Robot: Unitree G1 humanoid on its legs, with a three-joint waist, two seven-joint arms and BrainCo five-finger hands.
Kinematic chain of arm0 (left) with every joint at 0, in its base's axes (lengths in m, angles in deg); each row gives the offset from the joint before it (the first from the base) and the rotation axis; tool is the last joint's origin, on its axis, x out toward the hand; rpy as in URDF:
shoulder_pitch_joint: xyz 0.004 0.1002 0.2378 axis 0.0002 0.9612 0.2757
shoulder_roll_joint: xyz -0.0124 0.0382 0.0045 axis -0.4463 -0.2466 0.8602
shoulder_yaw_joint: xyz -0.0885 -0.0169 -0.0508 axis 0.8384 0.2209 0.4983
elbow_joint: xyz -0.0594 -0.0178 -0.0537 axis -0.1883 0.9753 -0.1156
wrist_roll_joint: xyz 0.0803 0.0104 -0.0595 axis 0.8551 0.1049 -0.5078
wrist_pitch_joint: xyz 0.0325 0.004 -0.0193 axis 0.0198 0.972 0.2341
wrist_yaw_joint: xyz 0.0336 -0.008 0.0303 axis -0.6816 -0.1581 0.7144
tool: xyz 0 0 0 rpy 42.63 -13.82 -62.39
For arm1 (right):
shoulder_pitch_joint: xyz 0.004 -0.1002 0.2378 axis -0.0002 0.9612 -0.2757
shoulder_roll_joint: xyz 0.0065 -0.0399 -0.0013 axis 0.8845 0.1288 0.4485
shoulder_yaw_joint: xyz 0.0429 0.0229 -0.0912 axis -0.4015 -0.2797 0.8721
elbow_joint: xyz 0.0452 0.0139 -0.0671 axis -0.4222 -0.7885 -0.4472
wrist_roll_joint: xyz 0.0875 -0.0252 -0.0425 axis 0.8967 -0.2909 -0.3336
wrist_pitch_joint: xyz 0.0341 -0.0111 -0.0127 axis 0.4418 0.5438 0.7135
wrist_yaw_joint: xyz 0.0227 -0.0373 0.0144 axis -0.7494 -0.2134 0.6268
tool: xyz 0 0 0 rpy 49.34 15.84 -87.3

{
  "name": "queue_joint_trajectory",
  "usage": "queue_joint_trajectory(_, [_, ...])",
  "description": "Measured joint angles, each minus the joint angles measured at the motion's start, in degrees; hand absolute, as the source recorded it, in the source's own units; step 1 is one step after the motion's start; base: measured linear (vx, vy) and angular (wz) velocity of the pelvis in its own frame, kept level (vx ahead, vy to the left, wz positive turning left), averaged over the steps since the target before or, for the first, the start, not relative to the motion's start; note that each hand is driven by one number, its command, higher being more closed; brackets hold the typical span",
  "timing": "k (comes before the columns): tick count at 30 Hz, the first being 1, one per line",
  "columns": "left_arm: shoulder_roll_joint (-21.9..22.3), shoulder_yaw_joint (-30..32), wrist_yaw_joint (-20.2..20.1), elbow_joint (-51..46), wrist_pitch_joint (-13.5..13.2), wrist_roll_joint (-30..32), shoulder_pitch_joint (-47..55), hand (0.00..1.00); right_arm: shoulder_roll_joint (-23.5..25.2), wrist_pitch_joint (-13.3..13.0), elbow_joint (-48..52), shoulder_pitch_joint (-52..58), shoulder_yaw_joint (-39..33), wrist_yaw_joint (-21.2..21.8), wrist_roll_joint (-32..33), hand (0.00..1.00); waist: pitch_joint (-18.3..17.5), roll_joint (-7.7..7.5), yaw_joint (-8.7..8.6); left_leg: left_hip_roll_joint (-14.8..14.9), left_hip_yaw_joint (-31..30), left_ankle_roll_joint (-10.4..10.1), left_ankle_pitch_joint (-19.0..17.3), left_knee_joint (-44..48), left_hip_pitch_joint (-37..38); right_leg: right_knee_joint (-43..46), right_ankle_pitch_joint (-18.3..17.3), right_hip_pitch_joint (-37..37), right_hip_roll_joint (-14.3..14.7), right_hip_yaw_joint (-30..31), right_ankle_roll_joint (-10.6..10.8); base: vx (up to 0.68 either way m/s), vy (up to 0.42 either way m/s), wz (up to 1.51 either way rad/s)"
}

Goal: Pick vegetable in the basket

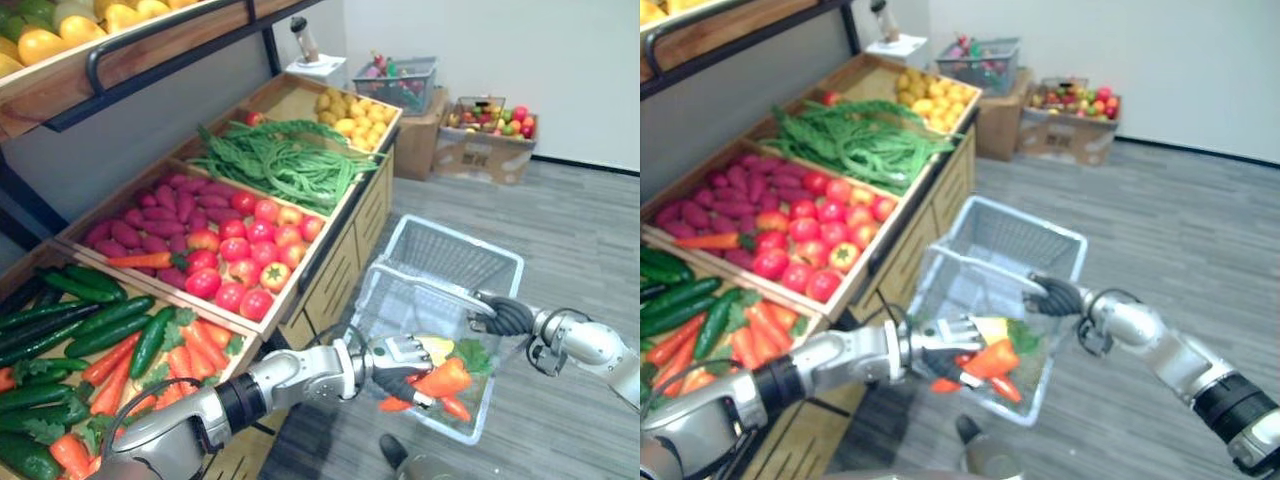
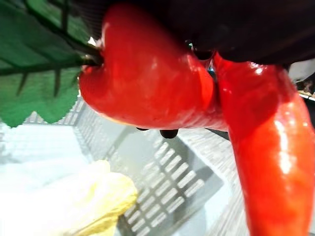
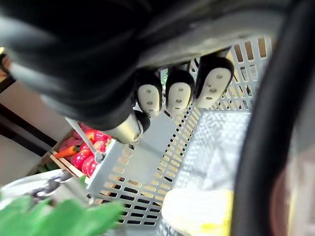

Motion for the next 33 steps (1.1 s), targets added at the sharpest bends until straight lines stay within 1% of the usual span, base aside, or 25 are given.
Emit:
queue_joint_trajectory(3, [0.73,0.03,0.01,2.80,0.10,0.39,-0.01,1.00,0.00,-0.03,2.68,0.00,0.91,0.09,0.31,1.00,0.05,0.08,-0.48,0.06,0.15,-0.07,-0.05,0.01,0.00,0.00,0.02,-0.06,0.08,0.04,-0.02,-0.04,-0.007,-0.02])
queue_joint_trajectory(4, [1.32,0.05,0.01,4.13,0.24,0.67,-0.01,1.00,0.00,-0.03,3.57,-0.01,1.46,0.22,1.53,1.00,0.05,0.08,-0.49,0.06,0.19,-0.10,-0.07,0.00,0.01,0.01,0.02,-0.05,0.09,0.05,-0.03,-0.05,-0.008,-0.01])
queue_joint_trajectory(5, [1.65,0.07,0.01,4.78,0.53,1.06,-0.01,0.00,0.01,-0.05,4.07,-0.01,1.65,0.49,2.14,1.00,0.05,0.08,-0.49,0.05,0.22,-0.13,-0.10,0.00,0.01,0.01,0.02,-0.06,0.10,0.07,-0.02,-0.06,-0.010,-0.01])
queue_joint_trajectory(7, [2.86,0.12,0.02,6.80,1.23,1.53,0.00,0.00,0.03,-0.38,5.67,-0.01,1.76,1.15,3.49,1.00,0.06,0.08,-0.49,-0.03,0.66,-0.19,-0.15,0.00,0.16,0.01,0.02,-0.07,0.19,0.41,-0.02,-0.06,-0.010,-0.08])
queue_joint_trajectory(9, [3.96,0.31,0.02,8.46,1.35,3.10,-0.01,0.00,0.03,-0.62,6.80,-0.03,2.13,1.28,3.77,1.00,0.07,0.07,-0.44,-0.05,1.43,-0.23,-0.18,-0.01,0.64,0.02,0.02,0.13,0.47,0.92,-0.02,-0.05,-0.011,-0.13])
queue_joint_trajectory(16, [6.66,1.26,0.01,13.04,2.24,4.21,0.00,0.00,0.02,-0.61,6.92,-0.03,2.55,1.31,4.58,1.00,0.15,-0.03,-0.68,-0.03,2.28,-0.34,-0.25,0.06,0.66,0.44,0.00,-0.45,1.01,1.63,-0.01,-0.06,-0.029,-0.07])
queue_joint_trajectory(20, [7.03,2.61,-0.06,14.07,2.58,5.28,-0.02,0.00,0.02,-0.56,6.93,-0.03,2.55,1.32,4.67,1.00,0.49,-0.04,-0.71,-0.05,2.76,-0.34,-0.25,0.16,0.71,0.79,0.00,-0.69,1.24,2.01,-0.02,-0.06,-0.039,-0.06])
queue_joint_trajectory(25, [7.04,2.60,-0.44,15.03,2.66,5.32,-0.02,0.00,0.10,-0.41,6.94,-0.03,2.54,2.23,6.28,1.00,0.75,-0.14,-0.68,0.02,2.71,-0.34,-0.25,0.41,0.70,0.97,0.00,-0.71,1.23,2.01,-0.01,-0.07,-0.039,0.00])
queue_joint_trajectory(31, [7.26,2.59,-0.63,15.01,2.66,5.31,-0.24,0.00,0.22,-0.29,6.94,0.41,2.47,2.29,6.15,1.00,1.10,-0.19,-0.45,0.81,1.64,-0.52,-0.74,1.06,-0.29,0.73,0.01,-0.69,0.97,1.20,-0.02,-0.07,-0.040,0.08])
queue_joint_trajectory(33, [8.13,2.61,-0.74,14.62,2.83,5.26,-1.00,0.00,1.20,-0.12,6.76,2.49,1.18,2.26,5.34,1.00,1.12,-0.22,0.28,0.95,0.89,-0.48,-0.72,1.04,-0.66,0.66,0.12,-0.62,0.61,0.41,-0.17,-0.06,-0.035,0.23])
